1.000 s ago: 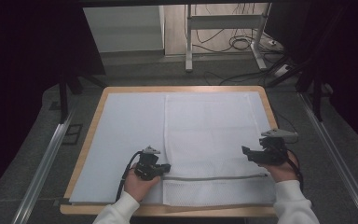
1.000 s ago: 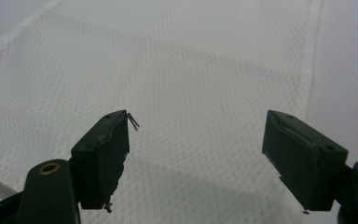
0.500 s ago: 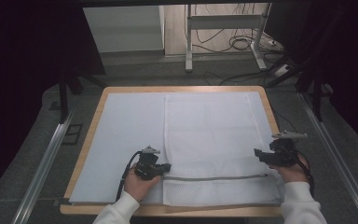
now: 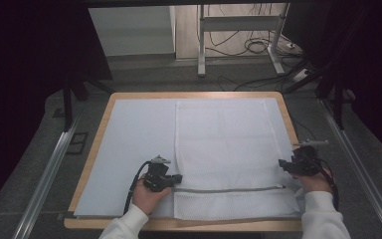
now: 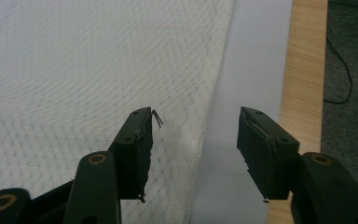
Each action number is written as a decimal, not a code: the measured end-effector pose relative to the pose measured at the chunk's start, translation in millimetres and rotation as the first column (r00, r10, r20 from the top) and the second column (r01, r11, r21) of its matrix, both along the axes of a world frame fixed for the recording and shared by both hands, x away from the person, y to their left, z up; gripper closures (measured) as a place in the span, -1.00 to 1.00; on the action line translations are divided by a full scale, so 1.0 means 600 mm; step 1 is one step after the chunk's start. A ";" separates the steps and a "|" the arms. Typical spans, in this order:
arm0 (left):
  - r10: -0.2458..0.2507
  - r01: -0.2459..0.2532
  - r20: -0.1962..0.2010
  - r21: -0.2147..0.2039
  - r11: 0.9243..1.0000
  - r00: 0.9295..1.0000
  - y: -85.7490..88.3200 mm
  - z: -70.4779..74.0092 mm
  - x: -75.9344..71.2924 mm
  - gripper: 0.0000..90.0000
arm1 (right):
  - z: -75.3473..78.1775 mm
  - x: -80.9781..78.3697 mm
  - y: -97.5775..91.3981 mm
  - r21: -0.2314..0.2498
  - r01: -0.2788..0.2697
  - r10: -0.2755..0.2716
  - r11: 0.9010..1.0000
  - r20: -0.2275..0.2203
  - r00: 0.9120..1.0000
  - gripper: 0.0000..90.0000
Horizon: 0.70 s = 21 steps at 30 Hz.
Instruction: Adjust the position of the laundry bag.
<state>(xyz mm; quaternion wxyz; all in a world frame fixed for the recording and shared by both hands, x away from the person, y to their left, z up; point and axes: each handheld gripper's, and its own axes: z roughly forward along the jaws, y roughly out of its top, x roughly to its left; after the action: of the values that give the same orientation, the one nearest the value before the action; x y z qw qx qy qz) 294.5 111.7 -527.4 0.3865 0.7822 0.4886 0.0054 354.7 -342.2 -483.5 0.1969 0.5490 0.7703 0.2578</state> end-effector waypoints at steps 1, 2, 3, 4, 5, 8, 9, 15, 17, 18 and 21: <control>0.000 0.000 0.000 0.000 1.000 1.000 0.000 0.000 0.000 0.99 | -0.003 0.002 0.000 0.002 0.001 -0.001 1.000 -0.007 1.000 0.06; 0.000 0.000 0.000 0.001 1.000 1.000 0.000 0.000 0.000 0.99 | -0.005 0.003 0.000 -0.002 0.005 -0.005 1.000 -0.011 1.000 0.09; -0.002 0.002 0.000 0.001 1.000 1.000 0.000 -0.001 0.000 0.99 | -0.007 0.004 0.000 -0.006 0.005 -0.005 1.000 -0.017 1.000 0.11; 0.002 -0.002 -0.001 -0.002 1.000 1.000 -0.001 -0.001 0.000 0.99 | -0.010 0.005 0.001 -0.013 0.005 -0.006 1.000 -0.025 1.000 0.13; 0.002 -0.002 -0.001 -0.002 1.000 1.000 0.000 -0.001 0.000 0.99 | -0.013 0.007 0.002 -0.018 0.005 -0.005 1.000 -0.032 0.999 0.15; 0.002 -0.002 0.000 -0.004 1.000 1.000 0.000 -0.001 0.000 0.99 | -0.017 0.008 0.004 -0.012 -0.006 0.005 1.000 -0.053 0.999 0.18; 0.002 -0.002 0.000 -0.004 1.000 1.000 0.000 -0.001 0.000 0.99 | -0.018 0.008 0.005 -0.011 -0.008 0.008 1.000 -0.058 0.998 0.20; -0.004 0.004 0.003 -0.003 1.000 1.000 0.001 0.000 0.000 0.99 | -0.023 0.007 0.010 -0.028 -0.026 0.024 0.999 -0.074 0.997 0.36; 0.002 -0.002 0.004 -0.008 1.000 1.000 0.001 0.001 0.000 0.99 | -0.024 0.006 0.012 -0.041 -0.032 0.028 0.999 -0.076 0.997 0.47; 0.002 -0.002 0.005 -0.009 1.000 1.000 0.001 0.001 -0.001 0.99 | -0.025 0.006 0.013 -0.049 -0.038 0.034 0.998 -0.078 0.996 0.53; 0.002 -0.002 0.006 -0.008 1.000 1.000 0.001 0.001 0.000 0.99 | -0.025 0.006 0.014 -0.042 -0.051 0.047 0.998 -0.085 0.995 0.68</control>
<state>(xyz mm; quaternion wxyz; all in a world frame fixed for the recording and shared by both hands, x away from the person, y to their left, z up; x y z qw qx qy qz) 294.3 112.2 -526.8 0.3911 0.7800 0.4884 0.0060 358.5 -333.6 -498.4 0.1702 0.5358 0.7966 0.2222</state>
